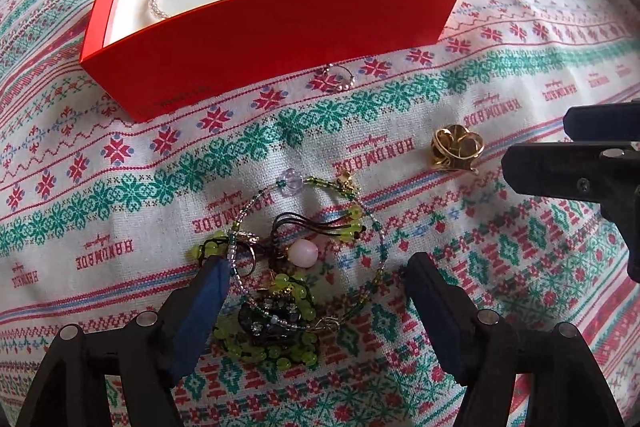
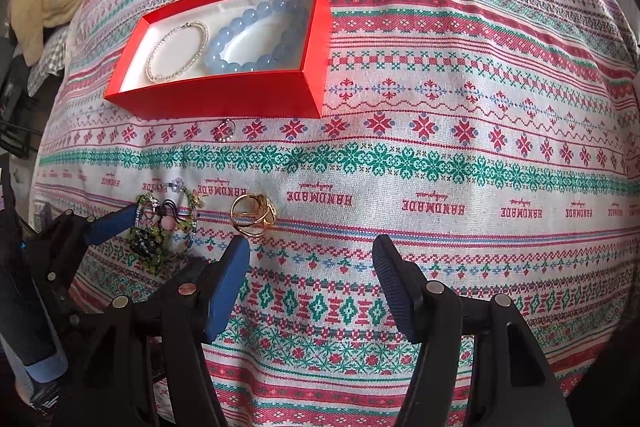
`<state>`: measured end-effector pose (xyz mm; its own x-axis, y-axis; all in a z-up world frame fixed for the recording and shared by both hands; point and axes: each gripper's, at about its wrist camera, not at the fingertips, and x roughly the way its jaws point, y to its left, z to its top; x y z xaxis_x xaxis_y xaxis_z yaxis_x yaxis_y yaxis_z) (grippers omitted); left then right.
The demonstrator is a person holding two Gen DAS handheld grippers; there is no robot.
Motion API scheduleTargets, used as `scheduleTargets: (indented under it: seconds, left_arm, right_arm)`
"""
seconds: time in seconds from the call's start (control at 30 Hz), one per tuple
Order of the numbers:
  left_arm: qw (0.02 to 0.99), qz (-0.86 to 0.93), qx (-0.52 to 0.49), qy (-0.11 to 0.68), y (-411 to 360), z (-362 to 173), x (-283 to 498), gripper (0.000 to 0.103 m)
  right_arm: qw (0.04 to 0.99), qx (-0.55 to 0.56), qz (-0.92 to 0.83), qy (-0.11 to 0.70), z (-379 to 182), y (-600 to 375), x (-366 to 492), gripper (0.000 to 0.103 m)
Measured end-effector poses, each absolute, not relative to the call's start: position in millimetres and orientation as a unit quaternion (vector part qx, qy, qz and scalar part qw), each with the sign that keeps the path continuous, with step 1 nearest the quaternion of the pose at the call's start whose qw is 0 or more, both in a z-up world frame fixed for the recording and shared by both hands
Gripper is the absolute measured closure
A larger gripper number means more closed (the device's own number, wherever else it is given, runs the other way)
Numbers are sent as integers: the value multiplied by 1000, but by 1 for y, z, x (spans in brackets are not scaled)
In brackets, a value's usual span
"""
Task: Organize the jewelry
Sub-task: 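Move the left tool to the pile and grasp the green-and-silver beaded bracelet, then grasp the gold ring with the right tool while the left tool holds the bracelet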
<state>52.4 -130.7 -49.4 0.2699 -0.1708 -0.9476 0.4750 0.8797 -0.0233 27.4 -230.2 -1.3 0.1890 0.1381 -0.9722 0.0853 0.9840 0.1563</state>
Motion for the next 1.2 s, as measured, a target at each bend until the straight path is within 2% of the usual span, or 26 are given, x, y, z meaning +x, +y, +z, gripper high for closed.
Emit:
scheduleTargets:
  seconds: [0.13,0.23,0.3,0.4,0.7,0.9,1.2]
  left_arm:
    - [788,-201,111,571,-132,-51,59,27]
    - [790,-200,105,569,-132,-51,61,33]
    - [791,-203,104,567,-131,-50,61,43]
    - [790,-209,99,567,-127,-47,59,52]
    - [796,-221,82,558,-106,-32,51,89]
    - [802,-230,67,547,-92,-17,47,101]
    - [814,-228,53,531,-70,1,42,103]
  right_arm:
    - [764,87,18,639,-3,-231,27,36]
    - [764,87,17,639,-3,-232,28,36]
    - [764,87,18,639,-3,-232,31,36]
    - [766,90,19,637,-1,-233,32,36]
    - [767,93,19,635,2,-238,28,36]
    - [766,96,23,635,1,-234,33,36]
    - [762,109,38,638,-5,-222,40,36]
